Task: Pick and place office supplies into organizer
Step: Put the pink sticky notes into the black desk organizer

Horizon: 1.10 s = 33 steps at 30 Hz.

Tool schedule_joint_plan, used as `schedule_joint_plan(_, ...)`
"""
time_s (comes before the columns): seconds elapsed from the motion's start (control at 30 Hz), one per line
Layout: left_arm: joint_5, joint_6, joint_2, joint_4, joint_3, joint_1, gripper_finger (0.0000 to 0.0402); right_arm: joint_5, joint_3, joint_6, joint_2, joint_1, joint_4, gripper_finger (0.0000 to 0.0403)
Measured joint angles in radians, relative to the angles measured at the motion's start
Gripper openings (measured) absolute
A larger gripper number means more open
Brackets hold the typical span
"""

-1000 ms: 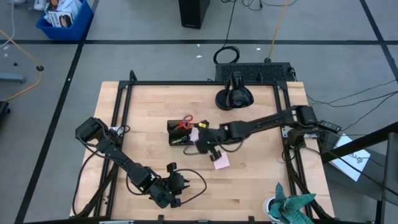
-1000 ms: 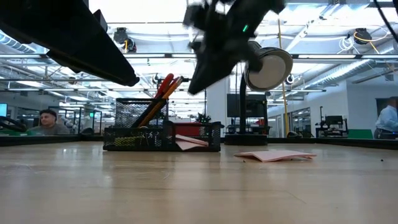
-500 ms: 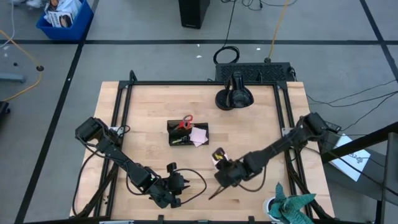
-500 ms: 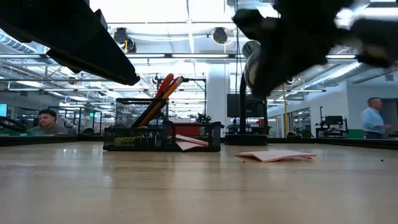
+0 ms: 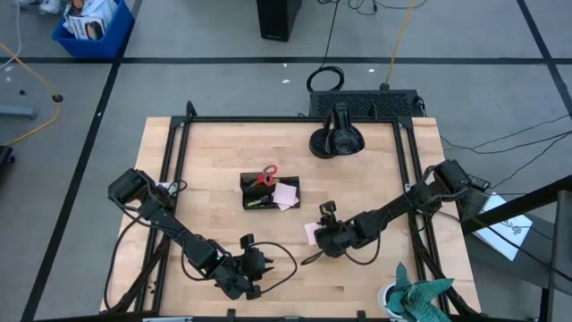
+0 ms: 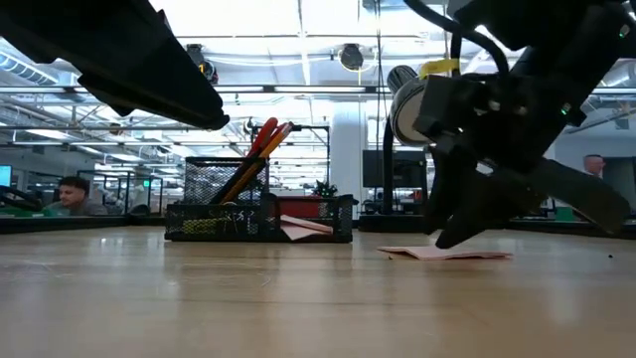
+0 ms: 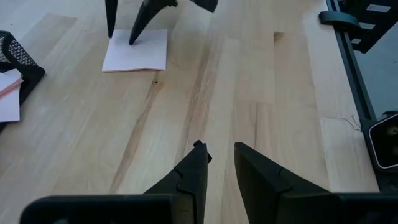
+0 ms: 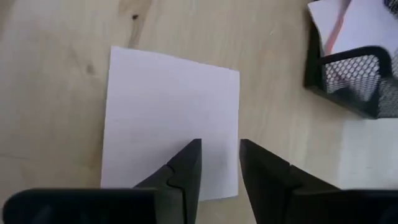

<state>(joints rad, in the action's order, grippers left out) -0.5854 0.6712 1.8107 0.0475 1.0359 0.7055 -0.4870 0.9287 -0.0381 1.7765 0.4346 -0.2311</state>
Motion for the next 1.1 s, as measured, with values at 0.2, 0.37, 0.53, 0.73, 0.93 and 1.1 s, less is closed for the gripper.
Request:
schedule_joint_plan(0.2, 0.000, 0.000, 0.000, 0.000, 0.000, 0.000, 0.0085, 0.129, -0.015, 0.062, -0.001, 0.000, 0.120, 0.0090)
schedule_joint_plan(0.37, 0.000, 0.000, 0.000, 0.000, 0.000, 0.000, 0.0085, 0.178, -0.016, 0.035, 0.000, 0.019, 0.257, 0.0083)
schedule_joint_plan(0.53, 0.000, 0.014, 0.000, -0.001, 0.000, 0.002, 0.0085, 0.173, -0.005, -0.039, 0.000, 0.056, 0.338, 0.0085)
schedule_joint_plan(0.73, -0.002, -0.027, 0.041, -0.110, 0.000, 0.003, 0.0085, 0.057, 0.074, -0.176, 0.000, 0.162, 0.254, 0.0123)
schedule_joint_plan(0.93, -0.002, -0.158, 0.128, -0.332, 0.001, -0.032, 0.0085, -0.056, 0.091, -0.204, 0.000, 0.269, 0.180, 0.0186)
schedule_joint_plan(1.1, 0.017, -0.150, 0.178, -0.458, 0.001, -0.104, 0.0085, -0.062, 0.092, -0.150, 0.032, 0.303, 0.195, 0.0223)
